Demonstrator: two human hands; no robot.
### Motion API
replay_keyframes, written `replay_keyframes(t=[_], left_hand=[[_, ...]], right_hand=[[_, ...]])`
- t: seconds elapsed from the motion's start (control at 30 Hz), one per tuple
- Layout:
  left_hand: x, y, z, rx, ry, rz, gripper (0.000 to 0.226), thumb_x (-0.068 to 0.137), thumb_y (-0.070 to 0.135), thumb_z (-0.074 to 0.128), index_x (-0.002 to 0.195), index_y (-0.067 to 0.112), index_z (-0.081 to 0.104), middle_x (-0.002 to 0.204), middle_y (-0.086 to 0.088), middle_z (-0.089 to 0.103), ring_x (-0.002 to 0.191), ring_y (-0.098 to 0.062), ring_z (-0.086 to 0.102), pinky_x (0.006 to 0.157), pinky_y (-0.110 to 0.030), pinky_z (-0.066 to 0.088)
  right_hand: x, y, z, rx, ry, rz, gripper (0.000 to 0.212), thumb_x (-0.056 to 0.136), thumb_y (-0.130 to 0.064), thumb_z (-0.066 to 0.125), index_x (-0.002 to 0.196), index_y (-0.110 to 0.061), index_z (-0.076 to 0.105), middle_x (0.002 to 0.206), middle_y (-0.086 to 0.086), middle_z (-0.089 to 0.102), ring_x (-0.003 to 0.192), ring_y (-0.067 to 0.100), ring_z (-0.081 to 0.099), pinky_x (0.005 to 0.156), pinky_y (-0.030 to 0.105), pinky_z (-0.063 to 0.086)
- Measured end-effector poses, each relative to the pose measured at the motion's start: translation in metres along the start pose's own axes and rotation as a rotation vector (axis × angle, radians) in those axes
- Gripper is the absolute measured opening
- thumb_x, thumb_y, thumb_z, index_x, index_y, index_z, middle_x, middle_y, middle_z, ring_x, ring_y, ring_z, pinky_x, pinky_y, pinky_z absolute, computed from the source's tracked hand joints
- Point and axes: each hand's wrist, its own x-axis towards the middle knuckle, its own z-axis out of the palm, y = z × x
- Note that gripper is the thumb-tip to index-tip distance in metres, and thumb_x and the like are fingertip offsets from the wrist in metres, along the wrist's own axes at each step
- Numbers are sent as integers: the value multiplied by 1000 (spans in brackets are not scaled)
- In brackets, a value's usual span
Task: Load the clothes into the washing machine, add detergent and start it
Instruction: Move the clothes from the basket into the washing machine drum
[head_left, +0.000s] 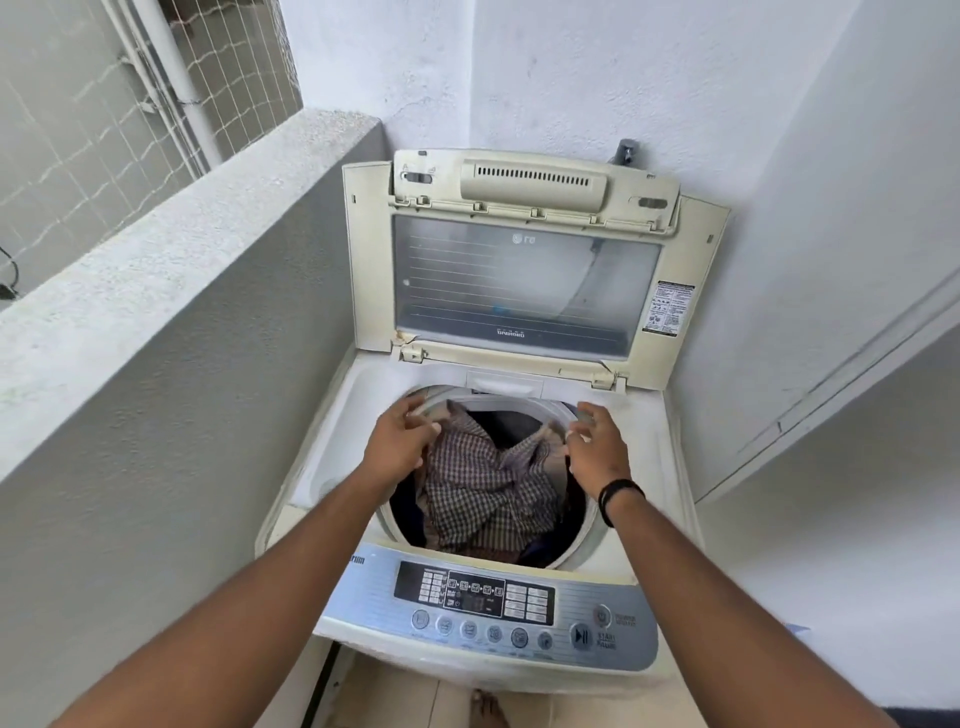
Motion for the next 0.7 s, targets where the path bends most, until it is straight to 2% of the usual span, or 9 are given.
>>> replay_keyframes(t=[0.07, 0.13, 0.2, 0.33, 0.43, 0.6, 0.7], left_hand=[[-10, -10, -3, -28, 23, -31, 43, 94, 11, 65, 135, 20, 54, 106, -3, 64, 93, -17, 61, 80, -41, 52], [-21, -19, -7, -52, 40, -49, 42, 96, 11, 64, 136, 17, 55, 106, -4, 64, 94, -20, 62, 82, -43, 53], [-38, -24, -12, -89, 43, -55, 38, 97, 9, 62, 134, 15, 55, 101, -4, 63, 89, -20, 61, 76, -39, 52], [-67, -25, -29, -129, 37, -16, 32, 97, 10, 62, 128, 14, 60, 102, -6, 67, 90, -22, 65, 72, -34, 54], [-89, -18, -41, -141, 22, 30, 24, 96, 11, 64, 120, 14, 65, 108, -12, 70, 91, -23, 67, 69, -32, 54], [-131, -12, -33, -133, -57, 73, 10, 93, 9, 66, 102, 8, 72, 92, -12, 74, 79, -21, 68, 66, -34, 53], [-156, -24, -6, -102, -156, 61, 13, 95, 11, 65, 95, 0, 72, 84, -9, 73, 77, -22, 67, 62, -31, 50]], right_hand=[[-8, 8, 3, 15, 0, 9, 41, 91, -15, 52, 129, -32, 54, 120, 1, 67, 104, 24, 68, 93, 47, 56], [-20, 14, 5, 41, -21, 46, 37, 91, -15, 54, 125, -29, 57, 106, 1, 70, 87, 20, 71, 78, 39, 60], [-37, 12, 10, 67, -55, 62, 32, 93, -11, 57, 124, -21, 59, 95, 0, 70, 74, 17, 70, 62, 27, 55], [-73, 1, 20, 105, -102, 17, 23, 97, -9, 58, 119, -13, 61, 97, 9, 72, 67, 14, 65, 47, 14, 45], [-106, -8, 19, 128, -102, -10, 17, 97, -11, 59, 114, -13, 63, 99, 11, 72, 68, 13, 65, 46, 12, 45], [-167, -1, 1, 179, -54, -44, 11, 98, -17, 59, 107, -16, 65, 90, 5, 74, 61, 11, 65, 54, 20, 48], [-208, 19, -19, 204, 29, -26, 8, 96, -18, 60, 100, -21, 67, 86, 4, 75, 61, 13, 67, 54, 24, 49]])
